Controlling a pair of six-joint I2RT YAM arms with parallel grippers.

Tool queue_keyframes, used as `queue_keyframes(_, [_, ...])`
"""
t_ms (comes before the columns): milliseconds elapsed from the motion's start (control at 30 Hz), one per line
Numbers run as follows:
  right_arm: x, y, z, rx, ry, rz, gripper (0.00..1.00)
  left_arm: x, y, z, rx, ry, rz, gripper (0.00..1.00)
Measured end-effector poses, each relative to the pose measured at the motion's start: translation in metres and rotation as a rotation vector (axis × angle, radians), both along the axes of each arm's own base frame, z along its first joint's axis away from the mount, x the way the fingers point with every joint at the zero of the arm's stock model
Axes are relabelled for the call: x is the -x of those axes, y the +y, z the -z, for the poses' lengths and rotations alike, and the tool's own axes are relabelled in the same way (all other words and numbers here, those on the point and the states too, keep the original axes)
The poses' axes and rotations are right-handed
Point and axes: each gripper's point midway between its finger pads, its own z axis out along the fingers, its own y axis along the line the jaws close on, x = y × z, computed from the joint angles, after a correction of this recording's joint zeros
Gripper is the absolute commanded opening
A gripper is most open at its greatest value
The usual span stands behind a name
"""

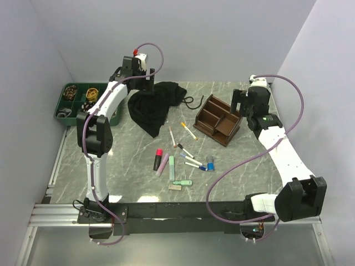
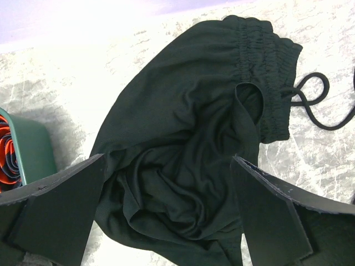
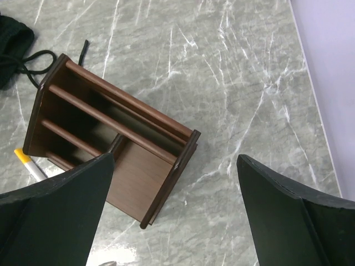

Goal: Sort the stationery into containers
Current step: Move the storage box to the corner of the board.

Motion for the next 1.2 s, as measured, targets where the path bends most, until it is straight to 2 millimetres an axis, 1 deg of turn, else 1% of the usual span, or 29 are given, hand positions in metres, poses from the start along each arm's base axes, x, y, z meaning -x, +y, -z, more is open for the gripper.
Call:
queue_keyframes(133, [-0.005, 0.001, -0.002, -0.007, 0.005, 0.011, 1.0, 0.0, 0.0, 0.0, 0.002, 0.001, 0.001, 1.0])
queue_keyframes(300, [-0.02, 0.005, -0.012, -0.034, 0.012, 0.02, 0.98, 0.001, -0.001, -0.001, 0.009, 0.001, 0.003, 1.0])
queue_keyframes(400, [-0.033, 0.014, -0.012, -0.075, 0.034, 0.008, 0.9, 0.001, -0.001, -0.003, 0.013, -0.001, 0.0, 0.99])
queue_keyframes(467, [-0.041, 0.022, -0.008, -0.103, 0.058, -0.003, 0.87, 0.002, -0.001, -0.006, 0.019, -0.002, -0.005, 0.99])
queue_keyframes(567, [-0.051, 0.032, 0.009, -0.146, 0.117, -0.008, 0.83, 0.009, 0.001, -0.01, 0.022, -0.002, -0.012, 0.99])
queue_keyframes(667, [-0.056, 0.039, 0.025, -0.18, 0.176, -0.006, 0.79, 0.017, 0.004, -0.018, 0.019, -0.005, -0.021, 0.99])
queue_keyframes(767, [-0.061, 0.042, 0.037, -0.203, 0.223, 0.016, 0.74, 0.027, 0.009, -0.028, 0.014, -0.014, -0.032, 0.99])
queue_keyframes(867, [-0.062, 0.038, 0.041, -0.212, 0.249, 0.069, 0.72, 0.034, 0.012, -0.037, 0.012, -0.026, -0.038, 0.99])
queue_keyframes(1000, [-0.056, 0.028, 0.042, -0.21, 0.269, 0.156, 0.69, 0.038, 0.016, -0.046, 0.005, -0.04, -0.047, 0.99])
queue_keyframes(1100, [-0.054, 0.027, 0.042, -0.215, 0.276, 0.173, 0.67, 0.039, 0.019, -0.043, -0.007, -0.035, -0.061, 0.99])
queue_keyframes(1200, [-0.052, 0.029, 0.044, -0.222, 0.286, 0.166, 0.65, 0.042, 0.022, -0.034, -0.02, -0.016, -0.071, 0.99])
